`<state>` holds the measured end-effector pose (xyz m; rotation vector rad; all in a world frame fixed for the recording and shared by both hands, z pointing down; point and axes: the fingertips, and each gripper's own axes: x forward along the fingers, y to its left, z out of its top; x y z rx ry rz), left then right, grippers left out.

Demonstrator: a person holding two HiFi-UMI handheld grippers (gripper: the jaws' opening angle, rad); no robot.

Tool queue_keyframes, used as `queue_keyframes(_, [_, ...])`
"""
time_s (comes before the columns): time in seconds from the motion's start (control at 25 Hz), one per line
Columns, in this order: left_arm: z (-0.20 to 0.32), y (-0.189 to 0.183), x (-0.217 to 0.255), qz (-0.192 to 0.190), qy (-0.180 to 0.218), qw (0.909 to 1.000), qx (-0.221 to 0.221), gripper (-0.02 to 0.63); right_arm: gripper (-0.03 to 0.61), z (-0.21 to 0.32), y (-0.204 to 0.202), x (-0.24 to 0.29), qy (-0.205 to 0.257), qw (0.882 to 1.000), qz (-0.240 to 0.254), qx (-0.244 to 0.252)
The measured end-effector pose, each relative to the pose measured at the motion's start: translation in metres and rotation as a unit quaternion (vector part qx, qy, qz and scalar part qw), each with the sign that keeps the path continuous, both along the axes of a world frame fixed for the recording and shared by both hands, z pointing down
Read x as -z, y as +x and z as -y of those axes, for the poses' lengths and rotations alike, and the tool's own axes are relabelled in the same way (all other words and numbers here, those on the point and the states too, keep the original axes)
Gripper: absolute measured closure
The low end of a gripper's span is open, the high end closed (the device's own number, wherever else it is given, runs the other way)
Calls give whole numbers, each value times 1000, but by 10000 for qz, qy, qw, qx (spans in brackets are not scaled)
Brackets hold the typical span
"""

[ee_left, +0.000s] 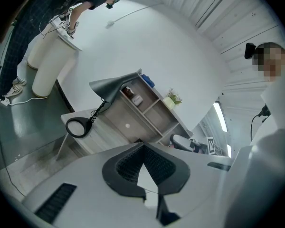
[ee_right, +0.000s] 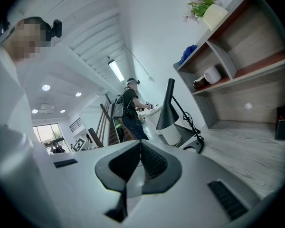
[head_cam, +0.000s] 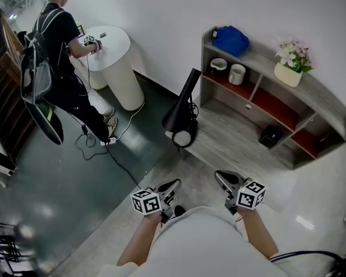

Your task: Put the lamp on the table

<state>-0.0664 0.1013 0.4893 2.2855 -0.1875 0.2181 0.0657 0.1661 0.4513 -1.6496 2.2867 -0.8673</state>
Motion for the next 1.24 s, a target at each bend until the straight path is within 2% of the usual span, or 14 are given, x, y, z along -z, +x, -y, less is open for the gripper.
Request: queue_keyframes(1.24, [2, -9, -7, -60, -179, 9998, 66, 603, 560, 2, -14, -4, -30, 10000, 4, 88])
